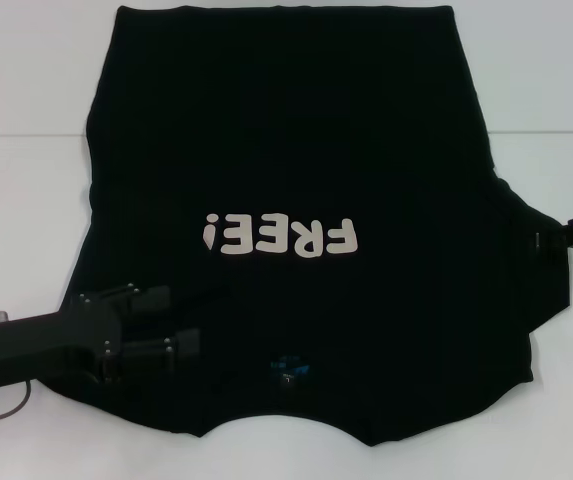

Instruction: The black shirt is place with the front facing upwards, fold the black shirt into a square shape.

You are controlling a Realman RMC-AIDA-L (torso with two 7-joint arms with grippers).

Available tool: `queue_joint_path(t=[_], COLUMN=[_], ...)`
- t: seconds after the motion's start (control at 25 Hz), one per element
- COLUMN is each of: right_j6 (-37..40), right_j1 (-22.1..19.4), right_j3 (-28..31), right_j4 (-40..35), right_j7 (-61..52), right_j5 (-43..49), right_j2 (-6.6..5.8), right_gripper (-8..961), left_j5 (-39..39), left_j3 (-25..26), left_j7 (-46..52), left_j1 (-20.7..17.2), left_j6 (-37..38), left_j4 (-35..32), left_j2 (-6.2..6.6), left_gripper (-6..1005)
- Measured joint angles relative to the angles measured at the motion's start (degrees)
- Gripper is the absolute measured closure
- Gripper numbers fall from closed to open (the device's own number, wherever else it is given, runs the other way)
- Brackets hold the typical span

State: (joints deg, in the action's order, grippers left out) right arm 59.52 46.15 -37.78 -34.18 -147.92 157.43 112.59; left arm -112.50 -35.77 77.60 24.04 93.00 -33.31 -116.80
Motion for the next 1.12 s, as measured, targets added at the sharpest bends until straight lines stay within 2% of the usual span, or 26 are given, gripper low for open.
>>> queue_joint_path(t=[0.68,1.12], right_j6=[-1.1,-0.6], right_j1=[1.0,1.2], right_j3=[-0.7,-0.7], right_j4=[2.3,1.9], right_j7=[0.6,0.7], right_j5=[-0.3,-0.5], right_j2=[0.76,0.79], right_gripper=[83,85], left_j5=[0.0,0.0], left_j3=[0.0,0.0], left_j7=[0.0,0.1], left_j1=[-0.3,-0.3], left_j6=[-0.2,-0.1], left_j4=[0.0,0.1], left_j2=[-0.09,-0.09], left_gripper=[127,127])
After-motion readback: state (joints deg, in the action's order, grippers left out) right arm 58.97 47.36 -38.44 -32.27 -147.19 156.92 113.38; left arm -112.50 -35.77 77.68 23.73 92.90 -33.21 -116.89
